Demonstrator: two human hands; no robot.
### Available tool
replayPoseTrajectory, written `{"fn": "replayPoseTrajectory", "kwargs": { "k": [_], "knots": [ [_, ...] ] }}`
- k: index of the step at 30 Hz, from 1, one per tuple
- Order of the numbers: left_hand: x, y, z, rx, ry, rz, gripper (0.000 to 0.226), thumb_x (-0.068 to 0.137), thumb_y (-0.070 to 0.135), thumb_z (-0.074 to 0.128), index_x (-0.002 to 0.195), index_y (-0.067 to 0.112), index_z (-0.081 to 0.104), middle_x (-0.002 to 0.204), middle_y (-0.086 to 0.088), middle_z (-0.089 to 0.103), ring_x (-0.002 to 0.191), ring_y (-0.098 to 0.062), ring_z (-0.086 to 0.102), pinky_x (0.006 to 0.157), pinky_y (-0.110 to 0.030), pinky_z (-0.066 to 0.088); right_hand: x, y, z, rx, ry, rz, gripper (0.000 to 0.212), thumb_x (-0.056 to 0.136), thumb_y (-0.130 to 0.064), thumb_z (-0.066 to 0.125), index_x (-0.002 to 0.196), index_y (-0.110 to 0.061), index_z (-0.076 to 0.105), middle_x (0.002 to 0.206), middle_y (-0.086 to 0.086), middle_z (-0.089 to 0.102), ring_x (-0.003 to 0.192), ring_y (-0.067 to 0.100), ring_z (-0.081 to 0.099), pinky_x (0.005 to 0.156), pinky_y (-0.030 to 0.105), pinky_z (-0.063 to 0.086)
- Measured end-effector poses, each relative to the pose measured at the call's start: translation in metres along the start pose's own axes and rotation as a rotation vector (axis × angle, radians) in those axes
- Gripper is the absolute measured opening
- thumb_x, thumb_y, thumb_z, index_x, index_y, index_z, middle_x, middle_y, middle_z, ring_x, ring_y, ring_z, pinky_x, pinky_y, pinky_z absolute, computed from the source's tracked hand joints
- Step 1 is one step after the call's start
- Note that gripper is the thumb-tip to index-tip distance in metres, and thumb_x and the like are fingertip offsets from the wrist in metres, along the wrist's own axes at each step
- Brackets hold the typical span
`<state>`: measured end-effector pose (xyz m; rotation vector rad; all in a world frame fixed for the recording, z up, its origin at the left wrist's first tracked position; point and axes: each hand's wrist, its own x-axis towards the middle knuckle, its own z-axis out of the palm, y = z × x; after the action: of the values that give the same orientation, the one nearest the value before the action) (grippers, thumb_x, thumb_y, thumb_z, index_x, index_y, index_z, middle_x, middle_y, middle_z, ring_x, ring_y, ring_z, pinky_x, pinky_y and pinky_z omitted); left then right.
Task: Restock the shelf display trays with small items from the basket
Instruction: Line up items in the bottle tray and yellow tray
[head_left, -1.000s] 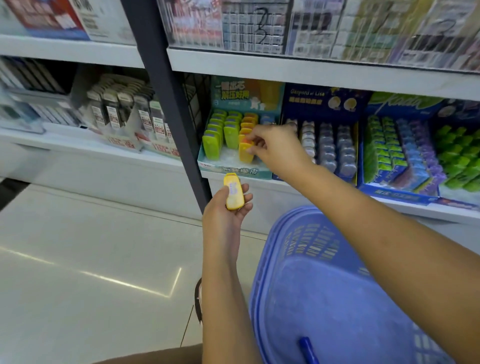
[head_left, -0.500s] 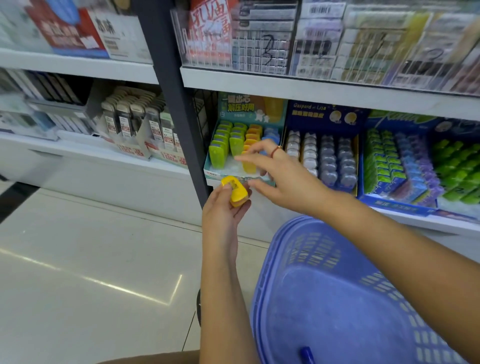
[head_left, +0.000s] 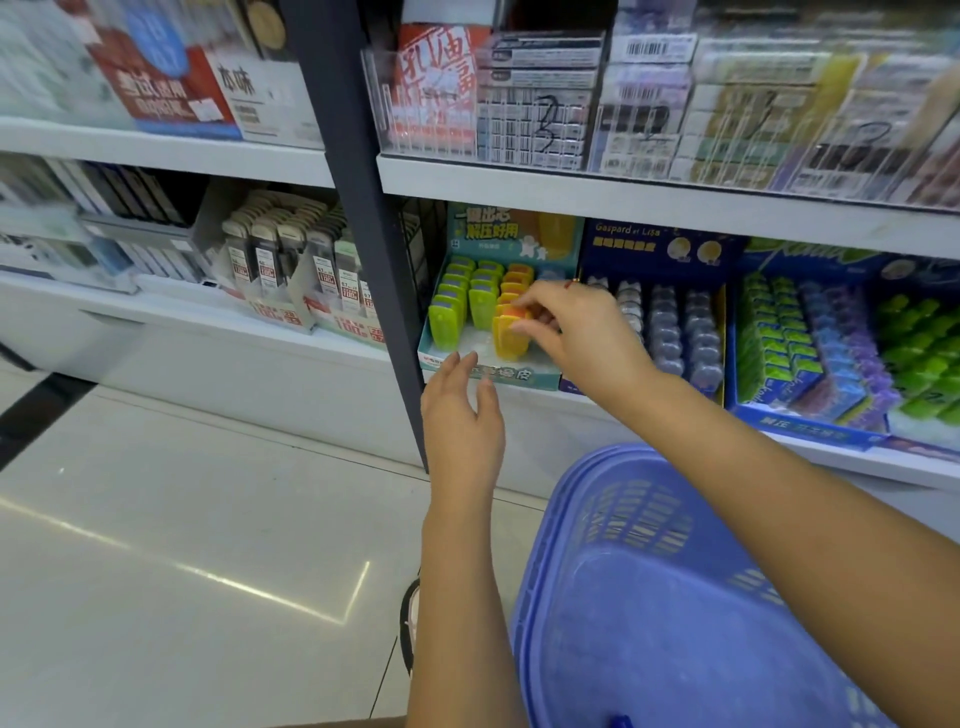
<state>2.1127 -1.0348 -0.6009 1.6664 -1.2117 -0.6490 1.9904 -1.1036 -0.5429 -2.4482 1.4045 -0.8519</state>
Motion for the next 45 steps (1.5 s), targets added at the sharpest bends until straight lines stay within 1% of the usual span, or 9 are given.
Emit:
{"fn": "replayPoseTrajectory", "kwargs": {
  "k": [6,13,20,25,29,36,41,43,45],
  "knots": [
    [0.002,-0.013,0.006,0.023,-0.016,0.044,0.045,0.097,0.017,0.047,0.141,0.021,0.043,0.150,0.005,0.036,0.140,-0.007,0.027,0.109,-0.017,0.019,0.005,0.006,0.020,-0.034,-0.072,0.017,0.028,0.089,-0.026,0.061,0.108,-0.007,0.068,0.108,0.015,0.068,0.101,0.029,0.061,0.087,0.040,0.047],
    [0.001,-0.010,0.001,-0.011,-0.069,0.041,0.047,0.096,0.018,0.050,0.142,0.021,0.042,0.152,0.005,0.033,0.140,-0.008,0.029,0.115,-0.033,0.029,0.009,0.004,0.020,-0.267,-0.143,-0.085,0.034,0.097,-0.026,0.047,0.115,-0.002,0.065,0.114,0.014,0.056,0.102,0.029,0.056,0.087,0.039,0.045],
    [0.003,-0.013,-0.005,-0.015,-0.128,0.048,0.050,0.095,0.019,0.052,0.143,0.024,0.040,0.154,0.008,0.030,0.140,-0.007,0.030,0.115,-0.036,0.031,0.002,0.002,0.021,-0.119,-0.081,0.018,0.031,0.094,-0.026,0.053,0.115,-0.007,0.065,0.116,0.015,0.060,0.105,0.031,0.058,0.090,0.041,0.046],
    [0.005,-0.015,-0.004,-0.037,-0.131,0.038,0.050,0.095,0.019,0.053,0.143,0.025,0.040,0.154,0.009,0.029,0.140,-0.008,0.031,0.114,-0.037,0.032,0.012,0.004,0.010,-0.122,-0.188,-0.099,0.029,0.093,-0.024,0.056,0.113,-0.007,0.068,0.114,0.015,0.062,0.108,0.027,0.057,0.094,0.036,0.042],
    [0.006,-0.019,-0.003,-0.071,-0.117,0.035,0.049,0.094,0.017,0.054,0.141,0.025,0.043,0.152,0.009,0.032,0.138,-0.007,0.032,0.114,-0.038,0.033,0.021,0.005,0.010,-0.324,-0.268,-0.133,0.029,0.098,-0.020,0.045,0.110,-0.005,0.066,0.111,0.016,0.062,0.105,0.030,0.054,0.080,0.029,0.037],
    [0.010,-0.019,-0.004,-0.039,-0.154,0.030,0.051,0.094,0.020,0.056,0.142,0.026,0.042,0.152,0.010,0.031,0.138,-0.008,0.033,0.113,-0.035,0.033,0.009,0.000,0.019,-0.601,-0.211,-0.164,0.027,0.100,-0.016,0.038,0.113,-0.002,0.057,0.111,0.012,0.051,0.096,0.032,0.056,0.057,0.034,0.031],
    [0.003,-0.005,-0.018,0.094,-0.148,0.051,0.052,0.094,0.018,0.055,0.144,0.020,0.039,0.154,0.004,0.028,0.137,-0.017,0.036,0.113,-0.036,0.032,-0.002,-0.004,0.002,-0.475,-0.281,-0.090,0.035,0.098,-0.015,0.043,0.133,-0.014,0.046,0.128,0.012,0.044,0.107,0.031,0.052,0.074,0.037,0.047],
    [-0.005,0.004,-0.023,0.107,-0.085,0.101,0.046,0.094,0.017,0.055,0.139,0.019,0.047,0.146,0.000,0.041,0.127,-0.015,0.047,0.105,-0.027,0.039,-0.030,-0.002,-0.011,-0.384,-0.264,-0.038,0.042,0.095,-0.022,0.049,0.136,-0.020,0.041,0.132,0.011,0.041,0.096,0.031,0.055,0.072,0.041,0.051],
    [-0.016,0.021,-0.022,0.009,-0.073,0.129,0.026,0.092,0.016,0.055,0.117,0.019,0.063,0.115,-0.001,0.065,0.095,-0.009,0.063,0.083,-0.018,0.051,-0.073,0.006,-0.022,-0.266,-0.209,0.044,0.029,0.092,-0.027,0.052,0.119,-0.019,0.053,0.115,0.009,0.054,0.089,0.032,0.059,0.067,0.038,0.049]
  ]
}}
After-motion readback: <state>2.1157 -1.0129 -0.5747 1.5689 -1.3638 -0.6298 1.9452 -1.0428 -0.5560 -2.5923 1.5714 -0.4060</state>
